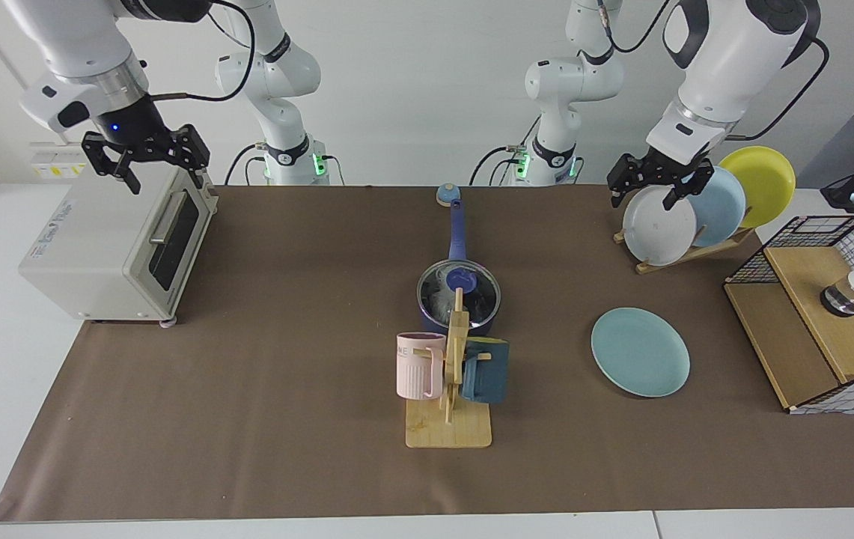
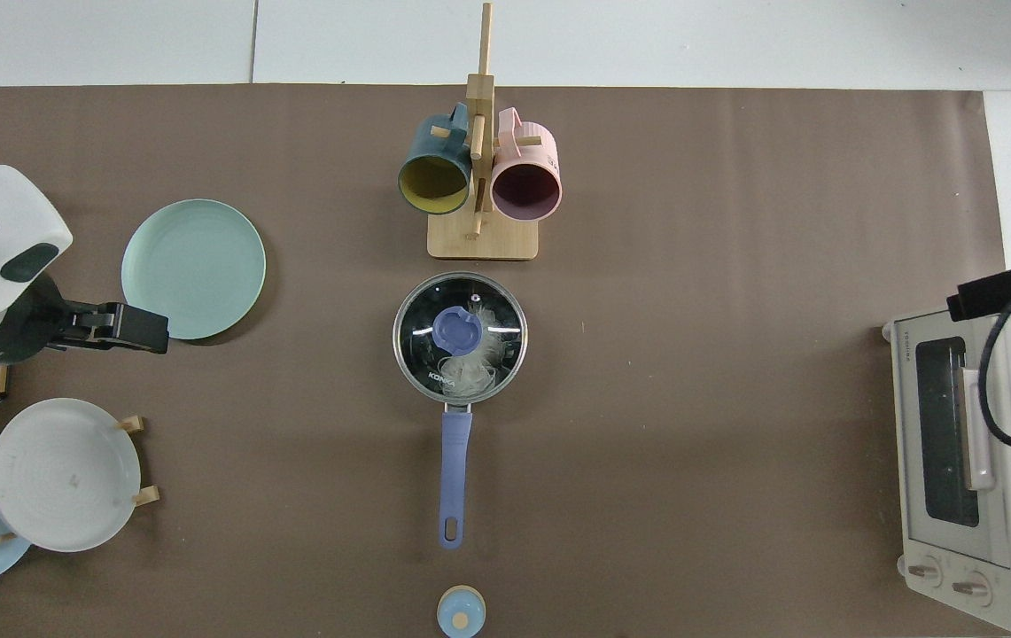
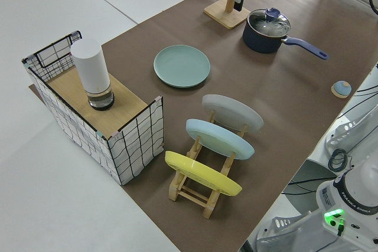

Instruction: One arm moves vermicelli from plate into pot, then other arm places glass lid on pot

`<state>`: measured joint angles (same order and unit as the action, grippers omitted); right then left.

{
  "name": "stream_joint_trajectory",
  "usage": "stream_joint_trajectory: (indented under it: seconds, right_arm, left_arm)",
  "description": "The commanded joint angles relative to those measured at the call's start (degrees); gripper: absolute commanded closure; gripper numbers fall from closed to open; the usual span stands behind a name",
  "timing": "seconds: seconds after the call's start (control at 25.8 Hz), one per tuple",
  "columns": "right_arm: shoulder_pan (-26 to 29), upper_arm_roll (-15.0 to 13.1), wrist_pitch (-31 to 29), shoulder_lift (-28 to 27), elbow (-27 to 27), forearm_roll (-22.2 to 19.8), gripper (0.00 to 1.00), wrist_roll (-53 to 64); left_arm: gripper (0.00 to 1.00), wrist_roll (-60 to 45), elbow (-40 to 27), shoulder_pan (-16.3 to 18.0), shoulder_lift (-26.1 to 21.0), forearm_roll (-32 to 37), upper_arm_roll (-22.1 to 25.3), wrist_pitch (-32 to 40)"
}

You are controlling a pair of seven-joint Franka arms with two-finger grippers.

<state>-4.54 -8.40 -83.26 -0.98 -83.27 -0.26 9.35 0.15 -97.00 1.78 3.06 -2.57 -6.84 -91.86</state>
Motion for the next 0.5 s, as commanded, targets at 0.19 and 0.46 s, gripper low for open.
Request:
stream_joint_trajectory:
  seconds: [0.19, 0.46]
  right_arm:
    - [-0.29, -1.97, 2.57, 7.83, -4.78, 0.62, 0.0, 1.28]
    - [-0.03, -1.88, -2.86, 12.5, -12.35, 0.26, 0.0, -0.47]
  left_arm:
    - [0.0, 0.46, -0.82, -0.38, 1.07, 0.02, 0.42, -0.69]
    - [0.0, 0.46, -0.82, -0.38, 1.07, 0.02, 0.42, -0.69]
